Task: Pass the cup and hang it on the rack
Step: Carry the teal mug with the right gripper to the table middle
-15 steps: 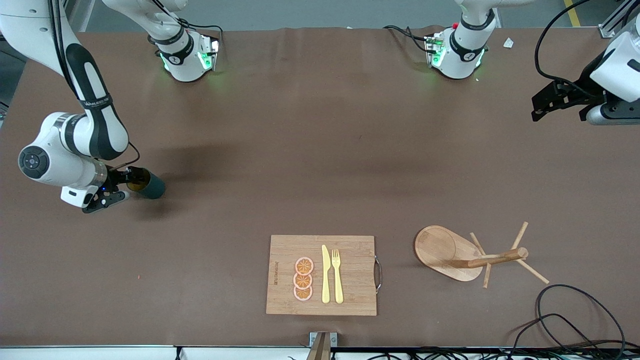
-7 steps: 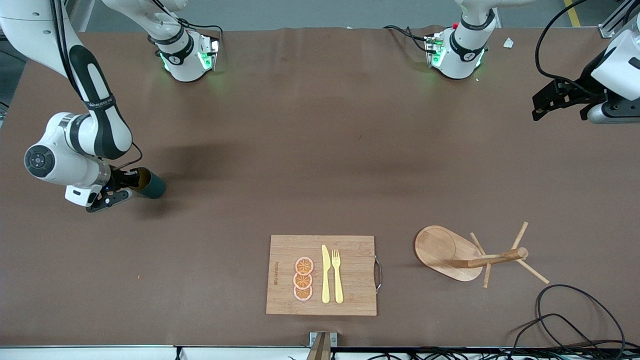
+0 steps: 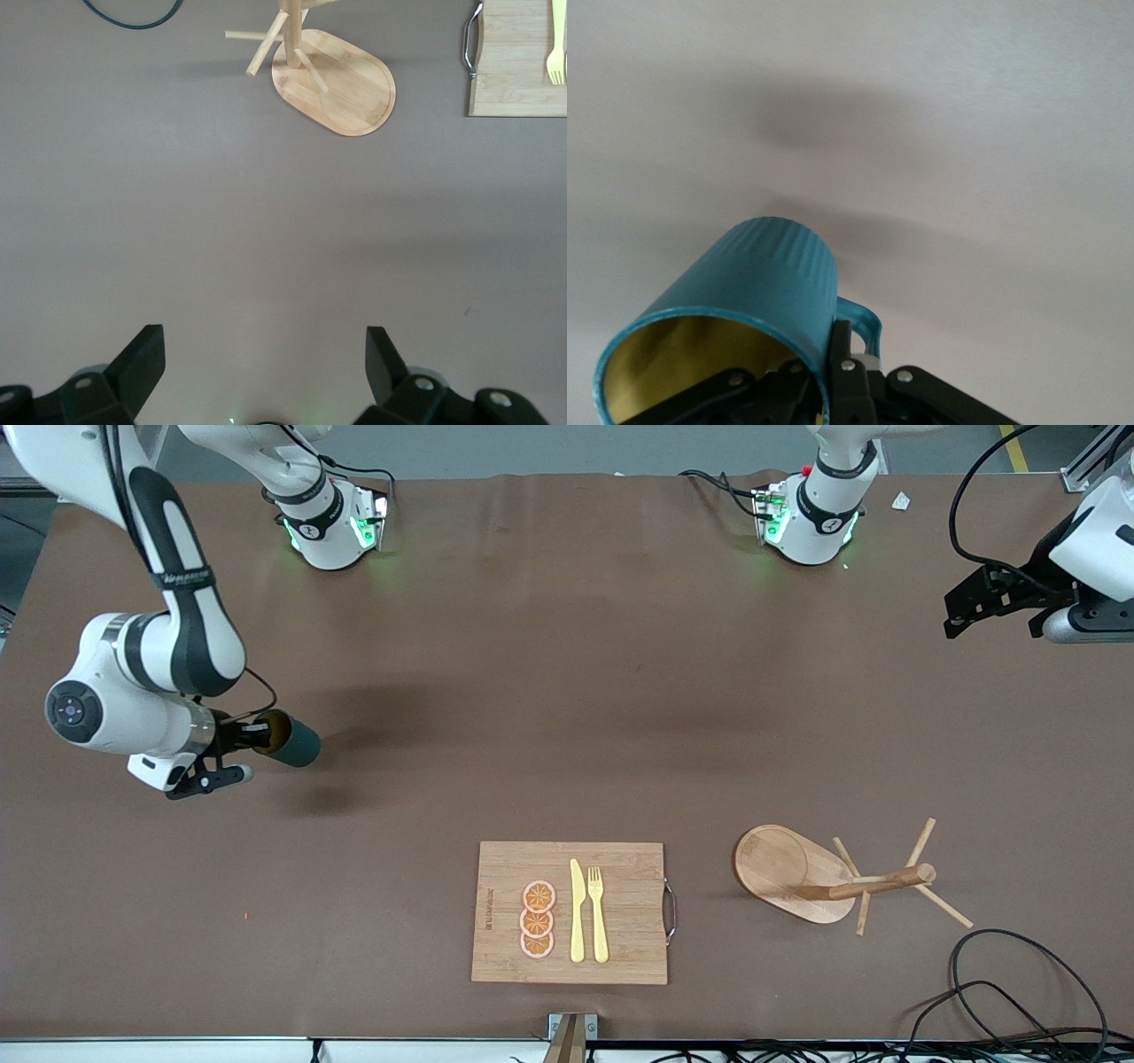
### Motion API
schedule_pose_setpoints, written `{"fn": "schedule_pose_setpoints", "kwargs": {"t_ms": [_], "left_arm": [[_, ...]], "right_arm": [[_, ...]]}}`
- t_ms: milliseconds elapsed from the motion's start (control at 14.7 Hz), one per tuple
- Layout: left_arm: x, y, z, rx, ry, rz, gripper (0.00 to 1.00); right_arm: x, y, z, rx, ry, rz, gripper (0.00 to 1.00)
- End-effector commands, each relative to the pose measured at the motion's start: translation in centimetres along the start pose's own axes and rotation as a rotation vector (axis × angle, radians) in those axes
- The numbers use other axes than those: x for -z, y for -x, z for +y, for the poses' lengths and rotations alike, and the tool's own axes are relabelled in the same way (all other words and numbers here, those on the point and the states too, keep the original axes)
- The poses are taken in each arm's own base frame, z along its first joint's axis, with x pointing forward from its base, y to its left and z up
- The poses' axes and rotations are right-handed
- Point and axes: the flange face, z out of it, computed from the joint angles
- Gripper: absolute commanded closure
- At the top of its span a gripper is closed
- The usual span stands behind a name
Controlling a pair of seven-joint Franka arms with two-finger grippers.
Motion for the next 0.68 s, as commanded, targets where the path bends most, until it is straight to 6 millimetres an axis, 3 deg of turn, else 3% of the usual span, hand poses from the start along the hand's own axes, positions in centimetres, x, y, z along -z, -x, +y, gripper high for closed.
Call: {"fn": "schedule_pose_setpoints", "kwargs": {"t_ms": [0,340,611], "left_arm": [[0.6,0.4,-0.6,0.007,-0.005,0.013,0.00],[0.8,0.5,-0.6,0.007,-0.005,0.016,0.00],[0.7,0.4,-0.6,0.006,-0.005,0.014,0.00]], "right_arm": [[1.9,0.7,-9.0,-0.140,-0.009,0.015,1.00],[2.3,0.6,-25.2,-0.348,-0.045,0.096,1.00],[-1.9,1.0,-35.7,-0.475,-0.055,0.166,1.00]]}}
